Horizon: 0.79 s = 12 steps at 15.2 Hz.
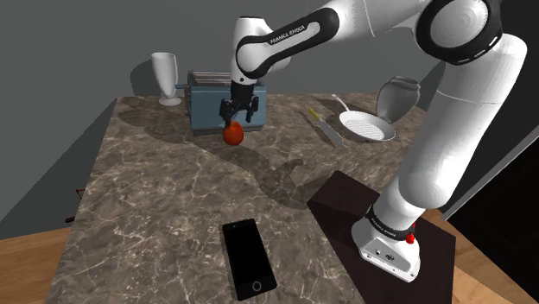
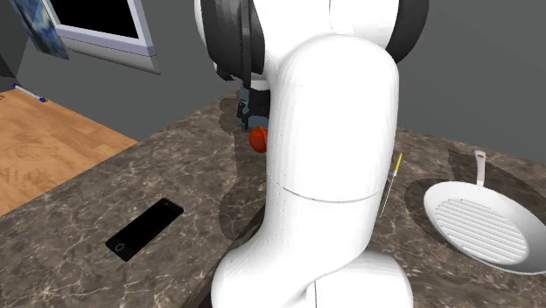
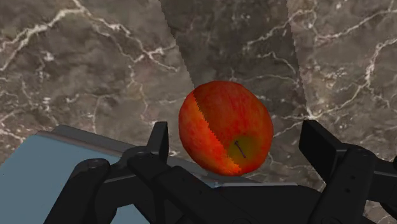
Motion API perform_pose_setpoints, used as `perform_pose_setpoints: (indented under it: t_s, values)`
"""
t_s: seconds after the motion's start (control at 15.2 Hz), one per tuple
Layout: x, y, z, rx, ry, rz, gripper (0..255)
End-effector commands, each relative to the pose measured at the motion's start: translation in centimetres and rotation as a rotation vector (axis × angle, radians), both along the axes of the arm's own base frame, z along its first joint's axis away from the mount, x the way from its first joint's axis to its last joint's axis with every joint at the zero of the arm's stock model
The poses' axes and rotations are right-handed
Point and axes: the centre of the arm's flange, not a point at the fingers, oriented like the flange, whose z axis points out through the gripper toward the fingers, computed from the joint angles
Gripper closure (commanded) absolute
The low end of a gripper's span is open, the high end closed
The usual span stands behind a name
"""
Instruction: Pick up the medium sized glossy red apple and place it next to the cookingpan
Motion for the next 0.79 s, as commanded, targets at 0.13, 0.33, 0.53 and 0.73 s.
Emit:
perform_pose_setpoints:
  t_s: [0.13,0.33,0.53,0.73]
  values:
    - [0.2,0.2,-2.1,0.000,-0.001,0.000,0]
    - [0.2,0.2,-2.4,0.000,-0.001,0.000,0]
    - [0.2,0.2,-2.4,0.000,-0.001,0.000,0]
    - [0.2,0.2,-2.4,0.000,-0.001,0.000,255]
